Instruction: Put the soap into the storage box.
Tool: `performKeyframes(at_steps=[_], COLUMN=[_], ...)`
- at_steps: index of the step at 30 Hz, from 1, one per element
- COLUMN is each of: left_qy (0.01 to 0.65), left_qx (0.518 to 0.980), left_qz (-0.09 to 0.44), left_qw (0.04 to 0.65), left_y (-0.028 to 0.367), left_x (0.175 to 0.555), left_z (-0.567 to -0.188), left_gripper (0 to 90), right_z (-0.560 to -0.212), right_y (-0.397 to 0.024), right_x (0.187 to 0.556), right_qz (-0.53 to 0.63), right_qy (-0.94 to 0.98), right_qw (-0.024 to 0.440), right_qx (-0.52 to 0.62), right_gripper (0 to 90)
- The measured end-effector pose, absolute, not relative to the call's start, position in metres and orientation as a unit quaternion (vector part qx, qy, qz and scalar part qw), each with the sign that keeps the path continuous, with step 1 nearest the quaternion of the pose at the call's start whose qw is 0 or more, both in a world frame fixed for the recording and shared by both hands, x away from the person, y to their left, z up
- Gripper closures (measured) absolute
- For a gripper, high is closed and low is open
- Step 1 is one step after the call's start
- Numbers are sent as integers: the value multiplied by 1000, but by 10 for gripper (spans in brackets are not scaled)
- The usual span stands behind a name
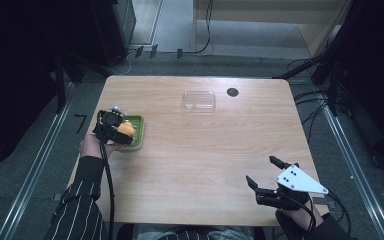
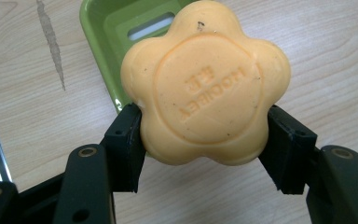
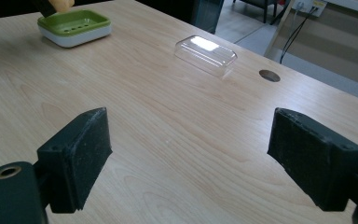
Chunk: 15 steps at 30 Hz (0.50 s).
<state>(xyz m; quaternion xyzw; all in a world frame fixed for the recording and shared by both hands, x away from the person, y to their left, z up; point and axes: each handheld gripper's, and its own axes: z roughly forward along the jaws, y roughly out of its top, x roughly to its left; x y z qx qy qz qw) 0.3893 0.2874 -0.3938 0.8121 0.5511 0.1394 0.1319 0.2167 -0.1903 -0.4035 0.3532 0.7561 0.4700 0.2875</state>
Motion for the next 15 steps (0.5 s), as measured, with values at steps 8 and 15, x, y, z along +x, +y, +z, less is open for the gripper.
performKeyframes(at_steps=[8, 15], left_qy=[554, 556], left_qx=[811, 812], left_qz=[134, 124], left_qw=[132, 127], left_y=[290, 290], left_x=[402, 410], left_z=[-393, -397], left_gripper=[393, 392], right_z=[-404, -403], right_y=[-190, -190], right_x=[217, 216], right_qz=[470, 470], right_qy=[756, 756], right_qw=[287, 287], right_qx=[354, 354], right_gripper=[134, 134])
